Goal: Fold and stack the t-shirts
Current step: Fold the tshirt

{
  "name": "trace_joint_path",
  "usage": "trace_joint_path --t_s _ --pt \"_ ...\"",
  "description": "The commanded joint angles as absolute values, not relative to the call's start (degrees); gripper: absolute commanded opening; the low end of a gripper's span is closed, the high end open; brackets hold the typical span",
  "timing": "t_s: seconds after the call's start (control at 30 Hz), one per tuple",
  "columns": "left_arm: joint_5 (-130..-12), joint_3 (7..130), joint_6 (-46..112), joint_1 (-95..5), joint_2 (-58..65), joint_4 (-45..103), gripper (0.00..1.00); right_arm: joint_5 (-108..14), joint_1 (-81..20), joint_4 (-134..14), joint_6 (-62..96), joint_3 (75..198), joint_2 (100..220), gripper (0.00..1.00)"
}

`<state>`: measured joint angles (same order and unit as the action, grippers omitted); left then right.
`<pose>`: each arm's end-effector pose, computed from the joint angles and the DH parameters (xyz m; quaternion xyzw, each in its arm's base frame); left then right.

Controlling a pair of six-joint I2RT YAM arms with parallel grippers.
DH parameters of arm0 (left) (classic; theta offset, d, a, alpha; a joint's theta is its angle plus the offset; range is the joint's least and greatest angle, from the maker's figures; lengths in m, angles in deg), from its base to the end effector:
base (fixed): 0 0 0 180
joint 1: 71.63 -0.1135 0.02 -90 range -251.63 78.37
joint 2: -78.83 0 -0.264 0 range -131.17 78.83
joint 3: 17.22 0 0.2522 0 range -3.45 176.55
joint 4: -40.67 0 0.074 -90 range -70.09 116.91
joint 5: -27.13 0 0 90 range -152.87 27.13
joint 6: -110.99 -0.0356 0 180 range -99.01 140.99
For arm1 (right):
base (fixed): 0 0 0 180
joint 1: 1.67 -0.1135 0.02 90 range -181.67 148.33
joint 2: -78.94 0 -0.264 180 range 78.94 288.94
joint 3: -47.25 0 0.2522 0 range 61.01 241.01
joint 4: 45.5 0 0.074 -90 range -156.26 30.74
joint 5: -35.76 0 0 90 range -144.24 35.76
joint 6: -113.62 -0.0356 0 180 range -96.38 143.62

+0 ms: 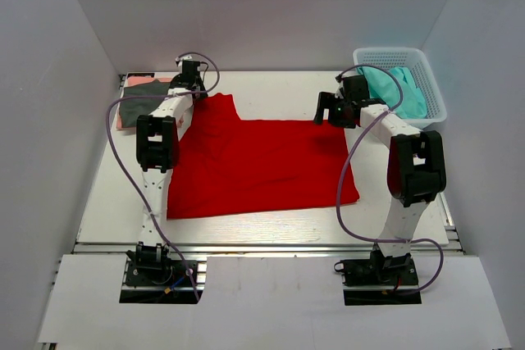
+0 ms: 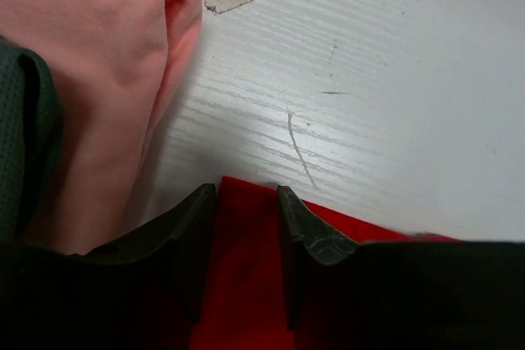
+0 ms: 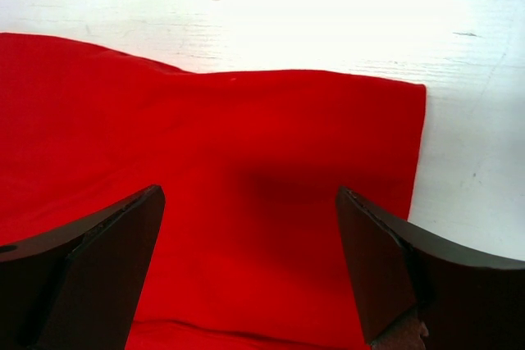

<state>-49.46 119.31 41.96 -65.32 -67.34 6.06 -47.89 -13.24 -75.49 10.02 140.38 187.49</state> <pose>0.5632 -0.0540 0.1424 -0.1618 0.9018 0.0135 0.4005 0.4145 0.0889 0.2188 -0.0046 0.9240 0.1325 0.3585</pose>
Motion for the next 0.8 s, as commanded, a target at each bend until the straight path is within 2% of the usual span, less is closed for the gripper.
trace_joint_path --t_s 0.0,0.13,0.17,0.2,0.4,0.63,0.77 --pt "-48.45 118.8 40.42 -64.95 -69.44 -4.82 0.47 -50.72 -12.83 -75.34 10.26 142.31 185.55 0.9" --pt "-50.39 117.75 40.41 -64.42 -70.05 -5.35 0.28 -51.42 -12.83 -76.13 9.56 143.36 186.69 0.9" --pt "-51.17 117.75 40.41 -64.42 -70.66 -5.35 0.1 -52.03 -12.83 -76.22 9.3 144.06 186.87 0.9" --pt "-51.18 117.14 40.41 -64.42 -70.67 -5.35 0.01 -52.21 -12.74 -76.48 8.69 144.33 187.65 0.9" --pt "-51.1 114.42 39.71 -64.42 -68.3 -3.25 0.0 -56.41 -12.65 -77.71 5.88 149.68 191.0 0.9" --pt "-51.79 108.88 36.9 -64.42 -61.62 3.08 0.0 -60.47 -12.65 -81.65 -2.55 161.62 201.69 0.9" --pt "-51.79 107.02 36.9 -64.42 -59.95 3.79 0.0 -67.76 -12.92 -86.06 -5.29 166.04 204.79 0.9"
